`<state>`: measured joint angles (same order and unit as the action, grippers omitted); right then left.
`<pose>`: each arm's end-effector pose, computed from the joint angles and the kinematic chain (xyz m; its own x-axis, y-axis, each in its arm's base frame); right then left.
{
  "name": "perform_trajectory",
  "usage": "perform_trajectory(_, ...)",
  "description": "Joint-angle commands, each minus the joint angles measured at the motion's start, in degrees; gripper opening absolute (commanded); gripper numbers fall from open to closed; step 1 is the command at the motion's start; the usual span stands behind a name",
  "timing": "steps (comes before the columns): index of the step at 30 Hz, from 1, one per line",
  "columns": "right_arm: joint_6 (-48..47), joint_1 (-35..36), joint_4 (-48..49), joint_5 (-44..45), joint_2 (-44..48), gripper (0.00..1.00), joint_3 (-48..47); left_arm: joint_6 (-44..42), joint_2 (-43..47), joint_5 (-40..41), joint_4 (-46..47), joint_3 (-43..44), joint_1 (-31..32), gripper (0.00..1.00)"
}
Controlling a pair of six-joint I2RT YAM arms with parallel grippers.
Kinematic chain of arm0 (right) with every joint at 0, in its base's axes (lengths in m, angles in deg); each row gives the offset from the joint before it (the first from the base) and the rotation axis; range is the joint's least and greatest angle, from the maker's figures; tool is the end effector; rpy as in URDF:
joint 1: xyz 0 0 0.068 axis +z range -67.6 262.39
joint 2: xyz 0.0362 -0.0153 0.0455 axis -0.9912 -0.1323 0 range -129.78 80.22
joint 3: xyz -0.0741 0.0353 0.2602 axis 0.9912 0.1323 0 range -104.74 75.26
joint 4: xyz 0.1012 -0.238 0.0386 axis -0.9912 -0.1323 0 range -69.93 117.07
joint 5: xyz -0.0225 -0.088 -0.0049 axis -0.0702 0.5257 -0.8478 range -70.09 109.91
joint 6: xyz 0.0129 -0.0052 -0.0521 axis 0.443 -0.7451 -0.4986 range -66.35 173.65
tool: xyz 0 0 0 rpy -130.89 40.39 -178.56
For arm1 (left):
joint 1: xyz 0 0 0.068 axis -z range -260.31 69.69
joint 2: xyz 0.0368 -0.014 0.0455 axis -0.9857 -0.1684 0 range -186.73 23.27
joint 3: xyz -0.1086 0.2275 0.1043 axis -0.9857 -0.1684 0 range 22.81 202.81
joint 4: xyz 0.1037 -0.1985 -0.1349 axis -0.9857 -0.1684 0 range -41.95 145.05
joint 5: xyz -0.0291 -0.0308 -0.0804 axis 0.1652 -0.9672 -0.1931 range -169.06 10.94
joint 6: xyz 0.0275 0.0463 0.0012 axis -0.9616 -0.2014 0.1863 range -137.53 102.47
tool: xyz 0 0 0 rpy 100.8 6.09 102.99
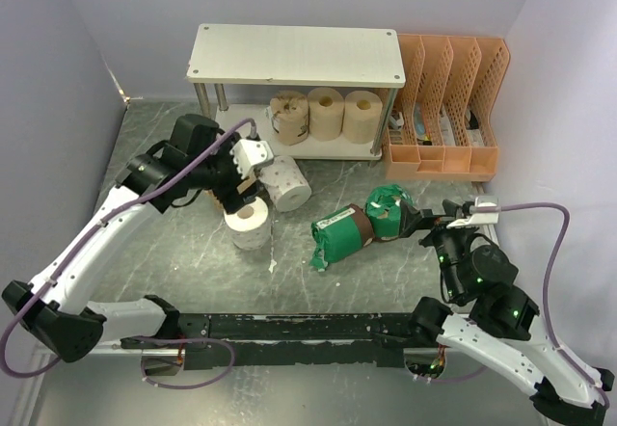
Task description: Place and organize the paper towels onto the shelf
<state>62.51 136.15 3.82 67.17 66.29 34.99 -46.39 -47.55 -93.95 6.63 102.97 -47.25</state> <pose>0.0534 0.0286 0.3449 0.0141 0.1959 -0.9805 -0.1173 0.9742 0.1929 0.2041 -0.1436 0.3935 -0.1277 0.6396 -0.7580 0.8632 0.4481 0.2327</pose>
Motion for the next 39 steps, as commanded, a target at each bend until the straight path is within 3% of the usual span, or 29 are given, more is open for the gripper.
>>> perform_trajectory(1,-0.4,0.2,1.4,1.3,0.2,1.0,0.4,1.1,5.7,-7.7,-5.0,-4.4,-3.7,0.93)
perform_trajectory(5,-0.6,0.2,1.3,1.1,-1.3,1.0,0.4,6.7,9.6,-7.4,-4.2,-11.8,-7.9,0.93)
perform_trajectory(9,-1.2,0.2,1.2,-1.8,-1.6,1.0,0.4,16.5,4.8,-10.8,-0.4,-14.3,-17.8,0.97)
perform_trajectory(10,-1.5,0.3,1.3,-2.5,-1.6,1.0,0.5,16.4,2.1,-14.8,-0.5,-13.8,-19.2,0.38)
perform_trajectory(11,-1.7,0.3,1.3,-3.2,-1.6,0.96,0.5,16.4,-1.4,-17.2,-2.2,-12.2,-20.5,0.09)
perform_trajectory(12,-1.8,0.2,1.3,-3.4,-1.7,0.89,0.5,16.6,-4.0,-19.8,-3.4,-10.7,-22.1,0.07)
perform_trajectory(13,-1.7,0.3,1.2,-3.7,-1.6,0.87,0.5,17.3,-5.9,-21.2,-3.4,-9.5,-22.9,0.08)
perform_trajectory(15,-1.4,0.3,1.3,-3.4,-1.2,0.99,0.5,17.8,-9.6,-18.8,-5.1,-6.9,-23.0,0.38)
perform_trajectory(17,-0.8,0.2,1.4,-1.4,-0.5,1.0,0.6,13.7,-11.4,-20.5,-9.1,-3.8,-23.5,0.37)
perform_trajectory(18,-0.4,0.3,1.3,-0.6,-0.1,1.0,0.5,15.9,-10.2,-18.7,-7.7,-4.4,-23.8,0.8)
perform_trajectory(19,-0.4,0.3,1.2,-0.6,0.5,1.0,0.5,18.0,-7.8,-16.5,-5.8,-5.7,-23.9,0.97)
perform_trajectory(21,-0.6,0.4,1.5,-1.1,2.0,1.0,0.8,14.0,-3.3,-21.0,-4.1,-8.4,-24.0,0.91)
perform_trajectory(22,-0.7,0.3,1.9,-1.1,2.8,1.0,1.0,10.8,-2.0,-23.3,-4.9,-8.7,-24.0,0.21)
perform_trajectory(23,-0.6,0.3,2.0,-1.1,3.5,1.0,1.0,13.9,-1.1,-20.2,-3.4,-9.1,-23.9,0.46)
perform_trajectory(24,-0.5,0.4,2.1,-0.9,4.1,1.0,1.1,17.5,-0.8,-15.6,-2.5,-9.1,-24.0,0.93)
perform_trajectory(25,-0.5,0.3,2.1,-0.9,4.6,1.0,1.1,15.9,-1.2,-16.7,-4.3,-8.3,-23.9,1.0)
perform_trajectory(26,-0.6,0.4,2.2,-0.9,4.9,1.0,1.2,9.7,-1.9,-21.8,-8.2,-7.1,-24.0,0.63)
perform_trajectory(27,-0.7,0.3,2.3,-0.8,5.2,1.0,1.3,8.2,-2.6,-21.1,-10.2,-6.0,-24.0,0.14)
perform_trajectory(29,-0.4,0.3,2.1,-1.0,5.1,1.0,1.2,16.1,-2.6,-13.1,-7.9,-6.0,-24.1,0.98)
perform_trajectory(30,-0.4,0.3,1.9,-1.1,4.9,1.0,1.1,12.9,-2.4,-17.9,-8.1,-6.2,-24.2,0.97)
perform_trajectory(31,-0.3,0.3,1.8,-1.2,4.6,1.0,1.1,6.3,-2.5,-23.1,-12.1,-5.4,-24.2,0.55)
perform_trajectory(32,-0.3,0.3,1.7,-1.3,4.3,1.0,1.0,9.4,-2.1,-21.3,-10.8,-5.5,-24.2,0.22)
perform_trajectory(33,-0.3,0.3,1.7,-1.4,4.0,1.0,1.0,15.2,-1.5,-16.6,-7.4,-6.4,-24.2,0.82)
perform_trajectory(34,-0.4,0.4,1.7,-1.5,3.8,1.0,1.0,16.0,-0.9,-17.0,-6.5,-7.6,-24.1,0.99)
perform_trajectory(35,-0.4,0.3,1.7,-1.5,3.6,1.0,0.9,11.0,-1.0,-20.9,-8.7,-7.2,-24.1,0.87)
perform_trajectory(36,-0.4,0.3,1.6,-1.6,3.5,1.0,0.9,9.5,-1.1,-21.8,-9.2,-6.6,-24.1,0.21)
perform_trajectory(37,-0.4,0.3,1.6,-1.7,3.4,1.0,0.9,13.4,-1.0,-17.8,-7.5,-6.7,-24.1,0.46)
perform_trajectory(38,-0.5,0.3,1.7,-1.8,3.3,1.0,0.9,17.4,-0.7,-13.8,-5.2,-7.7,-24.1,0.93)
perform_trajectory(39,-0.5,0.4,1.7,-1.8,3.3,1.0,1.0,16.2,-0.8,-15.2,-5.2,-7.8,-24.1,0.99)
